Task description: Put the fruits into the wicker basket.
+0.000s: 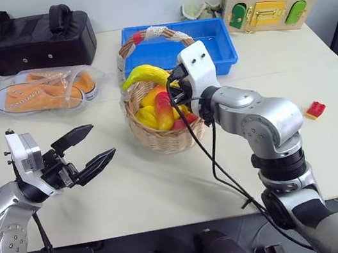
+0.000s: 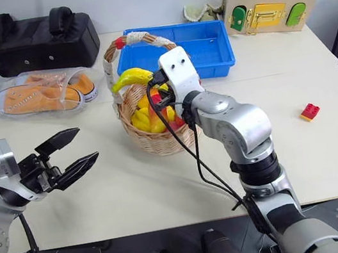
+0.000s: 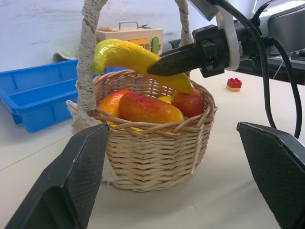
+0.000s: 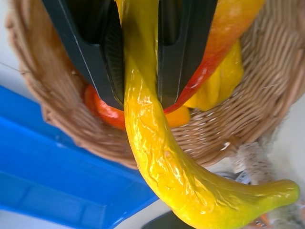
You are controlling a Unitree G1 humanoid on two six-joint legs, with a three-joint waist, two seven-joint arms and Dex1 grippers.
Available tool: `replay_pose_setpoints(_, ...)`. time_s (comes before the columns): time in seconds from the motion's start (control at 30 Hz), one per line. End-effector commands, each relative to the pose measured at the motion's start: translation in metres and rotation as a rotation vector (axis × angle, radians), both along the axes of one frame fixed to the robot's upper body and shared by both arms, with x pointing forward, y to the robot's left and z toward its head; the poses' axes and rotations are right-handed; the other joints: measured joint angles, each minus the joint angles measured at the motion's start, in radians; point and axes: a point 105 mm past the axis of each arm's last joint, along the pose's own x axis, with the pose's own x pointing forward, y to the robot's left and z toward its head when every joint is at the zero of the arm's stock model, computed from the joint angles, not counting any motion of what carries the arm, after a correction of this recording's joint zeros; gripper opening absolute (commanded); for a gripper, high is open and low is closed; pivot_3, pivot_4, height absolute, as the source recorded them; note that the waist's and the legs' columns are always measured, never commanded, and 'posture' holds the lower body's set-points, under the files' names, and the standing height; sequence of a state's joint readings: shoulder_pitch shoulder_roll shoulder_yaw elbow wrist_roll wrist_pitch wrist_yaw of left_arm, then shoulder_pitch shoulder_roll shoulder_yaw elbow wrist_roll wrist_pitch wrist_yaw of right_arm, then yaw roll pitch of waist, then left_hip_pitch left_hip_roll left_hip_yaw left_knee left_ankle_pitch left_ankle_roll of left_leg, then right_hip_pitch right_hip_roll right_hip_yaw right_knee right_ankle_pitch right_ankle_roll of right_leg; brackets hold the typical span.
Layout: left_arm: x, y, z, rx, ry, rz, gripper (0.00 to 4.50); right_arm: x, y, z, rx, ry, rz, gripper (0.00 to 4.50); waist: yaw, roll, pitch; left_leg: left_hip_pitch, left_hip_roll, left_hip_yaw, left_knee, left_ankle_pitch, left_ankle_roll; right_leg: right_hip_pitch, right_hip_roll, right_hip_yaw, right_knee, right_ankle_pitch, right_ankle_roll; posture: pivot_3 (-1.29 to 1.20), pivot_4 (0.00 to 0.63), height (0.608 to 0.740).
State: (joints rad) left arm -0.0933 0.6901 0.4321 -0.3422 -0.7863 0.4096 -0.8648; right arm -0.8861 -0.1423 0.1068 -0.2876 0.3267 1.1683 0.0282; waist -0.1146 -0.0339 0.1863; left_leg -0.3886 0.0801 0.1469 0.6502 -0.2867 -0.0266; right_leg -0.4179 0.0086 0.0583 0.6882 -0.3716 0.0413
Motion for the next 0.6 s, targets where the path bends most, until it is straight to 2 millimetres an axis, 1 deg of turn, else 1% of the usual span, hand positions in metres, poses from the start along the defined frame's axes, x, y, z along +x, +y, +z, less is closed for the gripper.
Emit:
replay_pose_setpoints(0.03, -0.006, -0.002, 0.010, 0.002, -0.049, -0.002, 4.50, -0.003, 0.005, 0.012, 0.000, -0.038, 0.037, 1.49, 0.001, 0.000, 0.000, 0.000, 0.000, 0.000, 0.000, 0.001, 0.000, 0.000, 0.000, 0.000, 0.000, 0.000, 0.000, 0.00, 0.150, 0.740)
replay_pose_setpoints(0.13, -0.007, -0.003, 0.010, 0.004, -0.051, -0.005, 4.50, -0.008, 0.003, 0.017, 0.002, -0.060, 0.062, 2.50, 0.001, 0.000, 0.000, 0.000, 0.000, 0.000, 0.000, 0.001, 0.001, 0.000, 0.000, 0.000, 0.000, 0.000, 0.000, 0.00, 0.150, 0.740)
replay_pose_setpoints(0.23, -0.007, -0.004, 0.010, 0.007, -0.048, -0.010, 4.50, -0.028, 0.007, 0.019, 0.032, -0.045, 0.218, 3.51, 0.002, 0.000, 0.000, 0.000, 0.000, 0.000, 0.000, 0.001, 0.001, 0.000, 0.000, 0.000, 0.000, 0.000, 0.000, 0.00, 0.150, 0.740)
replay_pose_setpoints(0.27, -0.007, -0.004, 0.010, 0.007, -0.048, -0.011, 4.50, -0.031, 0.007, 0.020, 0.045, -0.051, 0.245, 3.77, 0.002, 0.000, 0.000, 0.000, 0.000, 0.000, -0.001, 0.001, 0.001, 0.000, 0.000, 0.000, 0.000, 0.000, 0.000, 0.00, 0.150, 0.740)
replay_pose_setpoints(0.33, -0.006, -0.004, 0.010, 0.009, -0.044, -0.019, 4.50, -0.043, 0.004, 0.018, 0.050, -0.053, 0.330, 4.43, 0.003, 0.000, 0.000, 0.000, 0.000, -0.001, -0.001, 0.001, 0.000, 0.000, 0.000, 0.000, 0.000, 0.000, 0.000, 0.00, 0.150, 0.740)
replay_pose_setpoints(0.43, -0.004, -0.005, 0.009, 0.012, -0.038, -0.036, 4.50, -0.062, -0.005, 0.016, 0.076, -0.052, 0.449, 4.47, 0.004, 0.000, 0.000, 0.000, 0.000, -0.001, -0.002, 0.001, 0.000, 0.000, 0.000, -0.001, -0.001, 0.000, 0.000, 0.00, 0.150, 0.740)
replay_pose_setpoints(0.5, -0.003, -0.007, 0.009, 0.014, -0.037, -0.051, 4.50, -0.078, -0.012, 0.011, 0.075, -0.049, 0.555, 4.47, 0.005, 0.000, 0.000, 0.000, 0.000, -0.001, -0.002, 0.000, 0.001, 0.001, 0.000, -0.001, -0.002, 0.000, 0.000, 0.00, 0.150, 0.740)
replay_pose_setpoints(0.57, -0.001, -0.008, 0.009, 0.022, -0.041, -0.065, 4.50, -0.091, -0.025, 0.005, 0.052, -0.073, 0.618, 4.47, 0.006, 0.000, 0.000, 0.000, 0.000, -0.002, -0.002, 0.000, 0.001, 0.003, 0.000, -0.001, -0.004, 0.000, 0.000, 0.00, 0.150, 0.740)
replay_pose_setpoints(0.6, 0.000, -0.008, 0.010, 0.025, -0.043, -0.076, 4.50, -0.099, -0.038, 0.002, 0.072, -0.109, 0.649, 4.47, 0.009, 0.000, 0.000, 0.001, 0.000, -0.002, -0.002, 0.000, 0.001, 0.004, 0.000, -0.001, -0.006, 0.000, 0.000, 0.00, 0.150, 0.740)
